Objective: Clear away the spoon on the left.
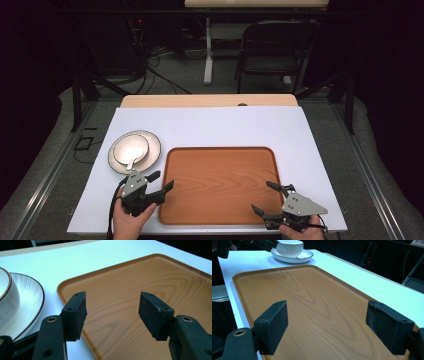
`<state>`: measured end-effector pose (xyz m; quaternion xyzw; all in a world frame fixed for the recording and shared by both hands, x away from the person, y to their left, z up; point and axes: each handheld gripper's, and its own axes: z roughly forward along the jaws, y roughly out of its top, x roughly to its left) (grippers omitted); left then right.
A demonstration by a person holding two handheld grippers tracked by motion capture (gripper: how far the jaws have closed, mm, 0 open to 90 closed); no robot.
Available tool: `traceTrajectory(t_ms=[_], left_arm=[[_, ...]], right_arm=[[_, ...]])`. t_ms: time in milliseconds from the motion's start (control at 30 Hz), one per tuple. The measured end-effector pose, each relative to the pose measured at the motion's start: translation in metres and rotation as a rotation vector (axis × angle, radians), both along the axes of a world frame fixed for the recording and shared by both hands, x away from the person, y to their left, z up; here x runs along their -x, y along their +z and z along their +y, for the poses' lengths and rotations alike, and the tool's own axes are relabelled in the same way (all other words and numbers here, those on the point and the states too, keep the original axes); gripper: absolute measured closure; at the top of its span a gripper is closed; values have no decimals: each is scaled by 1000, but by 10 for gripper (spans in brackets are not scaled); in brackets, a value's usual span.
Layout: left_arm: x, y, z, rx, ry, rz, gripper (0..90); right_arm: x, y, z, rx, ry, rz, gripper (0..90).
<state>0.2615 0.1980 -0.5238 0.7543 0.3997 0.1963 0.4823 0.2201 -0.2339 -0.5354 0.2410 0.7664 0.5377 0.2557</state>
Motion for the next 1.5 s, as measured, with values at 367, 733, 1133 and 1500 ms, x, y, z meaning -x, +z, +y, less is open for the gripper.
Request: traceTrajectory(t_ms=[367,733,1133,1500], left_arm=[[-1,-1,2,4,10,13,396],[0,5,10,26,72,10,478],[-4,16,21,-18,160,33,665],[-13,25,35,-51,227,78,786]], right_arm=[[0,0,0,0,2,0,175],[0,0,0,-1,1,0,175],[0,0,1,-1,1,0,175],[0,0,1,-3,1,0,175]])
